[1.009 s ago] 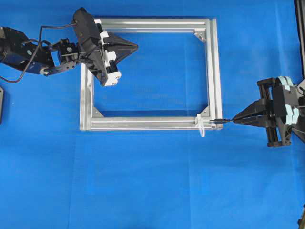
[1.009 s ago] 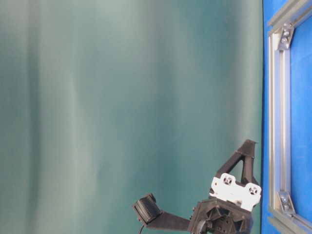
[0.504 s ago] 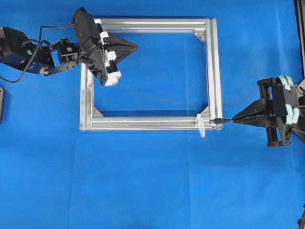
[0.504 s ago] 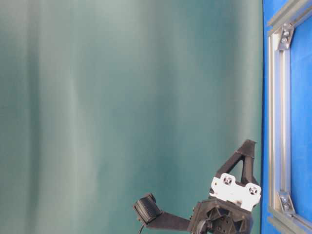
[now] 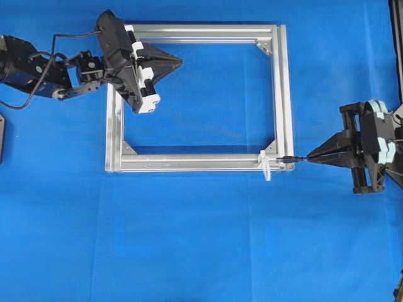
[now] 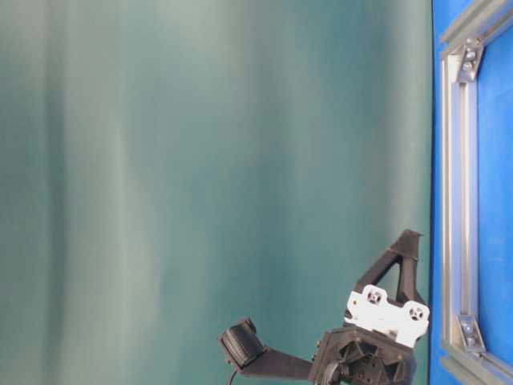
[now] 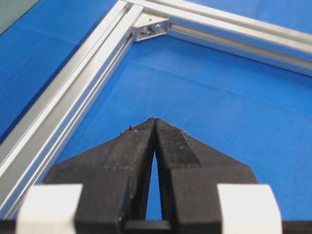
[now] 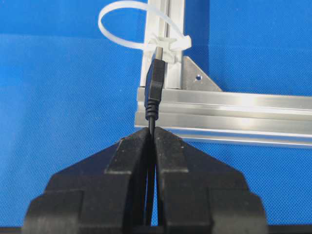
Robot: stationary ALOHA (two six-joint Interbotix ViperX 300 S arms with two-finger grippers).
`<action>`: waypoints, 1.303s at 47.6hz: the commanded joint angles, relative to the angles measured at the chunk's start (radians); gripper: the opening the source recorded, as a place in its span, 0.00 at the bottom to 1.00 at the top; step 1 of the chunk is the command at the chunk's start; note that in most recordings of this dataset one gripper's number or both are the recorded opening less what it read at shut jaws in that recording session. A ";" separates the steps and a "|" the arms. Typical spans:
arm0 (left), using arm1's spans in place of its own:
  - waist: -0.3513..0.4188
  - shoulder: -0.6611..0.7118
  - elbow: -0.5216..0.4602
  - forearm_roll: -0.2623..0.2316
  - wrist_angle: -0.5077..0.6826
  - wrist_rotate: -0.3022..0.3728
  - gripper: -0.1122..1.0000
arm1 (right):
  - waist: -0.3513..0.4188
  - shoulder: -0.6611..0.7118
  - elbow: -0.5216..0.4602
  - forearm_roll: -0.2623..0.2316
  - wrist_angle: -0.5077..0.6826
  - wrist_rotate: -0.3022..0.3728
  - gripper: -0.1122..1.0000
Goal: Insert the wire through the string loop located on the right side.
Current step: 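Align the USB plug with the white zip-tie loop using the right gripper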
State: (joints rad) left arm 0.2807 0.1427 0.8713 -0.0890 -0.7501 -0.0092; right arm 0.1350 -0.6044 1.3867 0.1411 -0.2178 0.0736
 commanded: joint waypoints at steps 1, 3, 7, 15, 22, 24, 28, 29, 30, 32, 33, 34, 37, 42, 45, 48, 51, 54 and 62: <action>0.000 -0.029 -0.015 0.003 -0.011 0.000 0.10 | -0.002 0.000 -0.011 -0.002 -0.014 -0.002 0.07; 0.000 -0.029 -0.015 0.002 -0.011 0.000 0.10 | -0.002 0.000 -0.011 -0.002 -0.014 -0.002 0.07; 0.000 -0.029 -0.015 0.003 -0.009 0.000 0.10 | -0.002 0.000 -0.011 -0.002 -0.014 -0.002 0.07; 0.000 -0.029 -0.014 0.003 -0.009 0.000 0.10 | -0.002 0.000 -0.011 -0.002 -0.012 -0.002 0.07; 0.000 -0.029 -0.015 0.002 -0.009 0.000 0.10 | -0.002 0.000 -0.011 -0.002 -0.012 -0.002 0.07; 0.000 -0.029 -0.015 0.003 -0.011 0.000 0.10 | -0.002 0.000 -0.011 -0.002 -0.012 -0.002 0.07; 0.000 -0.029 -0.015 0.003 -0.011 0.000 0.10 | -0.002 0.000 -0.011 -0.002 -0.012 -0.002 0.07; 0.000 -0.028 -0.015 0.003 -0.009 0.000 0.10 | -0.002 0.000 -0.011 -0.002 -0.014 -0.002 0.07; 0.000 -0.029 -0.015 0.003 -0.011 0.000 0.10 | -0.002 0.000 -0.009 -0.002 -0.012 -0.002 0.07; 0.000 -0.029 -0.015 0.002 -0.009 0.000 0.10 | -0.002 0.000 -0.011 -0.002 -0.012 -0.002 0.07; 0.000 -0.029 -0.015 0.003 -0.011 0.000 0.10 | -0.002 0.000 -0.011 -0.002 -0.012 -0.002 0.07; 0.000 -0.029 -0.015 0.003 -0.009 0.000 0.10 | -0.002 0.000 -0.011 -0.002 -0.012 -0.002 0.07; 0.000 -0.029 -0.015 0.003 -0.011 0.000 0.10 | -0.002 0.000 -0.011 -0.002 -0.012 -0.002 0.07; 0.000 -0.029 -0.015 0.003 -0.011 0.000 0.10 | -0.002 0.000 -0.011 -0.002 -0.012 -0.002 0.07; 0.000 -0.029 -0.015 0.003 -0.011 0.000 0.10 | -0.002 0.000 -0.011 -0.002 -0.014 -0.002 0.07; 0.000 -0.029 -0.015 0.003 -0.011 0.000 0.10 | -0.002 0.002 -0.012 -0.002 -0.015 -0.002 0.07; 0.000 -0.029 -0.015 0.003 -0.011 0.000 0.10 | -0.002 0.009 -0.014 -0.002 -0.020 0.002 0.07; 0.000 -0.029 -0.015 0.003 -0.011 0.000 0.10 | -0.002 0.021 -0.017 -0.002 -0.035 0.003 0.07; 0.000 -0.029 -0.015 0.003 -0.011 0.000 0.10 | -0.002 0.095 -0.031 -0.002 -0.117 0.006 0.07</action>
State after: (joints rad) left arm 0.2807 0.1427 0.8713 -0.0890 -0.7501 -0.0092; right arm 0.1365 -0.5354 1.3821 0.1411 -0.2915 0.0798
